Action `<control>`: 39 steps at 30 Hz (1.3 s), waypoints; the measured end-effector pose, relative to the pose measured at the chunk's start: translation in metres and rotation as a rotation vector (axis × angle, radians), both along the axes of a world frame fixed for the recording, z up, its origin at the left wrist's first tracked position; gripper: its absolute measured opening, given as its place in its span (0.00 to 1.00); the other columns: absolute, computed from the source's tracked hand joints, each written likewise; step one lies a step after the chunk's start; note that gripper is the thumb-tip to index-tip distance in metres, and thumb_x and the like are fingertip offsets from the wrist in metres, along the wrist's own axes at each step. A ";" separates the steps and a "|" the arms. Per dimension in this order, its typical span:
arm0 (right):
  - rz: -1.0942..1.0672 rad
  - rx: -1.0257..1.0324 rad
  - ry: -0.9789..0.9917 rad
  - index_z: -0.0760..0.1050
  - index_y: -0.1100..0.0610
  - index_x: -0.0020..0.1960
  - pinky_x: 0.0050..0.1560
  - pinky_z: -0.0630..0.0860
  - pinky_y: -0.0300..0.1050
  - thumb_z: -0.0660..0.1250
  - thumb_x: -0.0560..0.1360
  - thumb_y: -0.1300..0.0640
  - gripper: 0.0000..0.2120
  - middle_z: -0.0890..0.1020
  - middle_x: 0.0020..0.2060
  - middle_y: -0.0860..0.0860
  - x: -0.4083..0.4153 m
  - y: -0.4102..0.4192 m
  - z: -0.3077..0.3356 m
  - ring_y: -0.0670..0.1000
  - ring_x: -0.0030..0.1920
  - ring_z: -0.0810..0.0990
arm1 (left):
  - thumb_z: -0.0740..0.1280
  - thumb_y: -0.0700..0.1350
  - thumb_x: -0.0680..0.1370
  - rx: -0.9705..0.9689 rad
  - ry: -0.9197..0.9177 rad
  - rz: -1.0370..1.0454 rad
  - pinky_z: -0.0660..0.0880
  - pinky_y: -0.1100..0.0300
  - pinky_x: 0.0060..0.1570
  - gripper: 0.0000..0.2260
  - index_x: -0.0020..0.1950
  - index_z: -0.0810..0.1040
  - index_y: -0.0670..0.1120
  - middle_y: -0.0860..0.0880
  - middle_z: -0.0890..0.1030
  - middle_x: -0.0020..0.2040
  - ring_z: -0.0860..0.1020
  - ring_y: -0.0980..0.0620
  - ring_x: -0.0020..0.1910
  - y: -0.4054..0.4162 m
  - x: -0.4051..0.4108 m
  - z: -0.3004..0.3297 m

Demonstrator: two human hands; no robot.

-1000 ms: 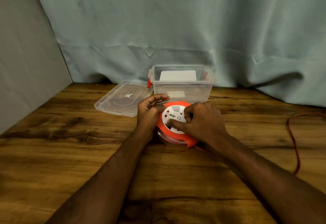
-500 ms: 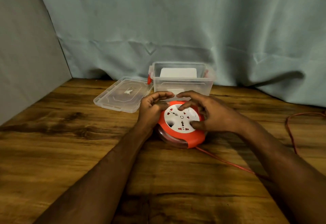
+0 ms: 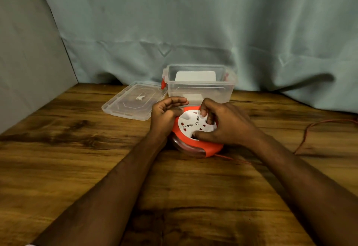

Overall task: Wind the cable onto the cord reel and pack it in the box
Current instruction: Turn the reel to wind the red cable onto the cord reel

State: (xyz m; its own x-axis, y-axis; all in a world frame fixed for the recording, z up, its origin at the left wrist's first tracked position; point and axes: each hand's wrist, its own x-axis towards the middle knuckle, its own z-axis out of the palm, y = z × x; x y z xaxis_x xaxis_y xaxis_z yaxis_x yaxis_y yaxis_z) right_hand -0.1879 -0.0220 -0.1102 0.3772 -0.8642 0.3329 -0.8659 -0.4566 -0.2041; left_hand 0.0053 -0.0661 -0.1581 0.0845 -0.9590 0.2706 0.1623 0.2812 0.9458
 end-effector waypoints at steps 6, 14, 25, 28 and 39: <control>-0.092 -0.037 -0.046 0.73 0.51 0.33 0.34 0.66 0.40 0.76 0.66 0.32 0.24 0.74 0.28 0.41 0.015 0.000 -0.010 0.42 0.33 0.73 | 0.64 0.26 0.73 0.016 0.022 0.018 0.83 0.57 0.47 0.17 0.56 0.84 0.39 0.43 0.87 0.54 0.85 0.47 0.53 0.001 0.001 0.000; 0.034 -0.063 -0.100 0.76 0.46 0.51 0.37 0.69 0.40 0.76 0.73 0.47 0.11 0.81 0.37 0.41 0.007 0.002 0.002 0.39 0.35 0.76 | 0.65 0.28 0.73 0.001 -0.024 0.011 0.83 0.53 0.50 0.16 0.56 0.84 0.40 0.45 0.87 0.54 0.85 0.46 0.53 0.000 -0.001 -0.001; 0.170 0.194 -0.014 0.68 0.40 0.70 0.39 0.69 0.36 0.78 0.72 0.58 0.33 0.82 0.63 0.33 -0.017 -0.007 0.014 0.25 0.41 0.75 | 0.65 0.28 0.73 -0.007 -0.021 0.009 0.82 0.56 0.47 0.17 0.57 0.84 0.40 0.45 0.86 0.54 0.85 0.47 0.53 0.001 -0.001 0.000; 0.163 0.229 -0.041 0.63 0.37 0.73 0.49 0.81 0.46 0.78 0.74 0.57 0.36 0.81 0.63 0.31 -0.018 -0.006 0.014 0.37 0.55 0.80 | 0.65 0.28 0.73 -0.007 -0.025 0.000 0.83 0.56 0.47 0.17 0.58 0.83 0.40 0.45 0.86 0.55 0.85 0.47 0.54 0.002 -0.001 0.000; 0.126 0.228 -0.052 0.63 0.37 0.71 0.44 0.79 0.42 0.82 0.68 0.53 0.40 0.81 0.61 0.37 -0.013 -0.002 0.018 0.45 0.54 0.81 | 0.66 0.29 0.73 -0.016 -0.061 -0.004 0.83 0.50 0.52 0.17 0.59 0.83 0.41 0.46 0.86 0.56 0.84 0.47 0.57 0.001 0.000 -0.001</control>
